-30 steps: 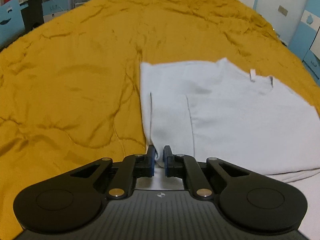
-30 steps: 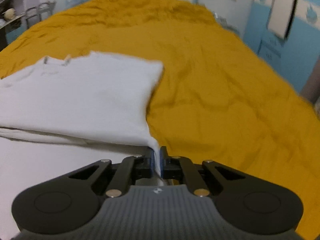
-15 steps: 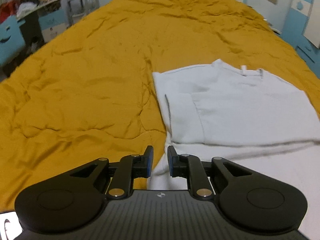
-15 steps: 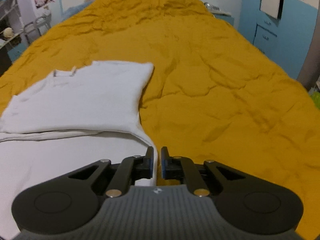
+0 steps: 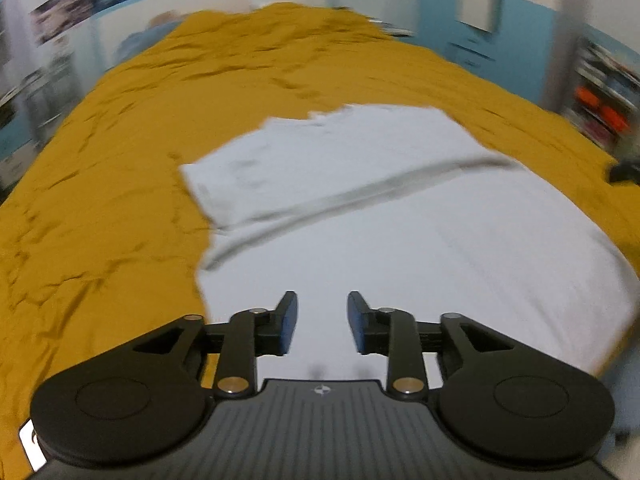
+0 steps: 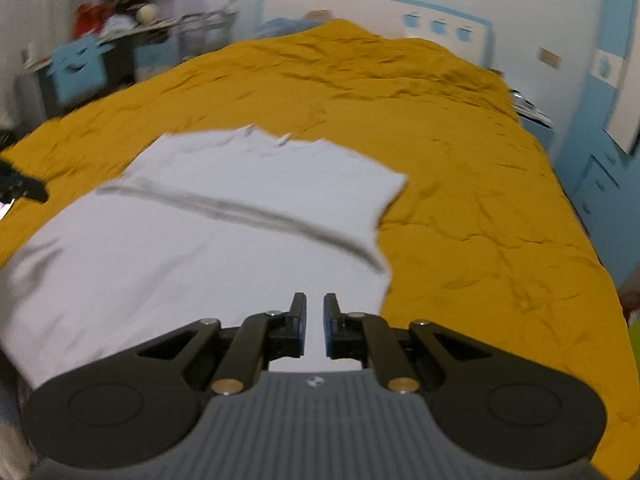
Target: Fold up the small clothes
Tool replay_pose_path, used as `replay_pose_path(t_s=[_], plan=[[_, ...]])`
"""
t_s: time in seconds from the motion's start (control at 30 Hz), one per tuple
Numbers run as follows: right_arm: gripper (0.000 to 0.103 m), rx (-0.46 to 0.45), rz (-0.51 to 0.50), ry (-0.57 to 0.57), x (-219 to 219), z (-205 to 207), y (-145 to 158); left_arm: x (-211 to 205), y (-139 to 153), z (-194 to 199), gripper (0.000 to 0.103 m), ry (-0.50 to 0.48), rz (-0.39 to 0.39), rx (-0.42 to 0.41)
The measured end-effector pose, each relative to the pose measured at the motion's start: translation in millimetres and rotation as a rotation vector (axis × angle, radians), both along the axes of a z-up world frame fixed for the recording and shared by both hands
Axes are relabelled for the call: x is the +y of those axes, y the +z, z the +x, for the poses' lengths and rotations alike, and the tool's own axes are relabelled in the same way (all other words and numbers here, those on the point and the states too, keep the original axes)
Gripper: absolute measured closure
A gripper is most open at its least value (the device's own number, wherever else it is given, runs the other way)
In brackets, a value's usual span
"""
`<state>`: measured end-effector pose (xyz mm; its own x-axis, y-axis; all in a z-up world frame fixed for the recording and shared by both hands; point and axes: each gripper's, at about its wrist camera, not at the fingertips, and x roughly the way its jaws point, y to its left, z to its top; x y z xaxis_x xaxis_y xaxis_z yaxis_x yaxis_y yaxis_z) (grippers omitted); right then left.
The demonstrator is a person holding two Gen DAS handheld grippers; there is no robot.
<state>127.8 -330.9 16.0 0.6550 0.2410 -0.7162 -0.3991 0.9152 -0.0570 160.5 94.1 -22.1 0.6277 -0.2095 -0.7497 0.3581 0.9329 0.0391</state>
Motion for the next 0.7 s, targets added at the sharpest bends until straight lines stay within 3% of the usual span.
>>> replay_pose_path(t_s=[0.1,0.23,0.47,0.57,0.7], plan=[[0.086,0.019,-0.03,0.063,10,-25,-10,-10,-12,-24,0.055,-0.079,0.053,0.013],[0.083,0.07,-0.058,0.116,18,-49,-26,-20,-26,-54,0.046,-0.163,0.142,0.024],[0.063,0.108,-0.167,0.2,24,-88,-51,-17,-43,-94,0.031,-0.268,0.166,0.054],[0.05,0.103,-0.211,0.247,28,-105,-62,-22,-57,-111,0.031,-0.302,0.248,0.033],[0.049,0.038,-0.317,0.28,37,-121,-78,-32,-76,-130,0.031,-0.305,0.374,-0.025]])
